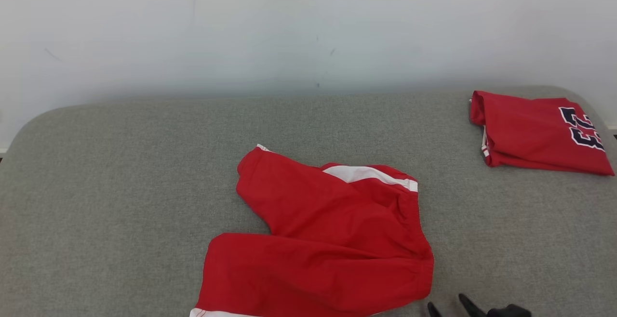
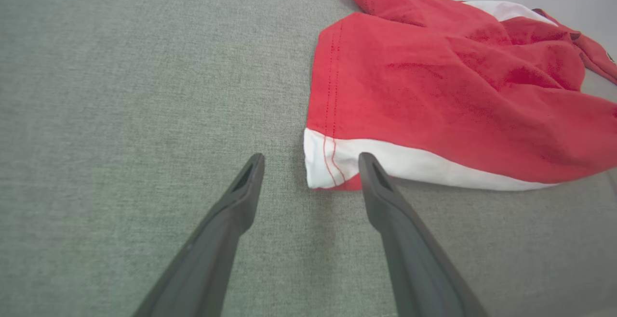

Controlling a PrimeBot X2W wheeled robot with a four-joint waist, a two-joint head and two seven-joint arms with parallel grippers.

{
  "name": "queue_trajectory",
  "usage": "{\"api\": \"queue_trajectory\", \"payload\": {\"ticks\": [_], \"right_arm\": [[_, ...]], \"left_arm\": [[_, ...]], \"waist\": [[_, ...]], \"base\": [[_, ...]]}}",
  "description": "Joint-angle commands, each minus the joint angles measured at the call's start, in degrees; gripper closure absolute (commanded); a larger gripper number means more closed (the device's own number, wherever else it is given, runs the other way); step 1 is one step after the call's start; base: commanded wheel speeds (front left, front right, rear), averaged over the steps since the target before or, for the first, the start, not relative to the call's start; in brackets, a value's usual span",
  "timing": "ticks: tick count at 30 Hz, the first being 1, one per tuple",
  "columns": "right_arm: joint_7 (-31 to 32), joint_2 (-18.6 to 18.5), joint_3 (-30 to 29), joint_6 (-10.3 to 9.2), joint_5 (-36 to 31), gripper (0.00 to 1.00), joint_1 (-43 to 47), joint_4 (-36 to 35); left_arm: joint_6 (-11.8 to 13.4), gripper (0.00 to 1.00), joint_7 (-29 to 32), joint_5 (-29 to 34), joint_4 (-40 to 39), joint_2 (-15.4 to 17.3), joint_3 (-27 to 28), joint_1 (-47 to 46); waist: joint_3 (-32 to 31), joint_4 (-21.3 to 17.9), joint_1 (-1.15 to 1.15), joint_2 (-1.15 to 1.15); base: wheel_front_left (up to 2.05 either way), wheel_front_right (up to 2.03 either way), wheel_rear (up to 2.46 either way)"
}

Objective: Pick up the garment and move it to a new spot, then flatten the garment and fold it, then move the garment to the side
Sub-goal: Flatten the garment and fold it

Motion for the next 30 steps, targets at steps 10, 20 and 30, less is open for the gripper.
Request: {"api": "queue_trajectory", "payload": {"ticks": [10,20,30], "right_arm": [[-1.2,-2.9,9.7,-0.13,0.5,0.00,-6.5,8.7],[-5.3,-3.3,17.1,-0.13,1.8,0.03,-15.3,18.4],[-9.9,-5.7,22.7,-0.13,6.2,1.00,-14.5,17.5]], "left_arm": [[-0.6,0.00,0.0,-1.9,6.4,1.2,-2.9,-5.5],[-0.6,0.72,-0.3,-8.3,11.8,2.5,-10.0,-11.6],[-0.5,1.00,-2.1,-11.7,8.6,4.7,-13.2,-10.1]], "waist": [[1.9,0.4,0.00,0.00],[3.3,0.6,0.00,0.00],[2.4,1.0,0.00,0.00]], "base": [[0.00,0.00,0.00],[0.00,0.00,0.00],[0.00,0.00,0.00]]}}
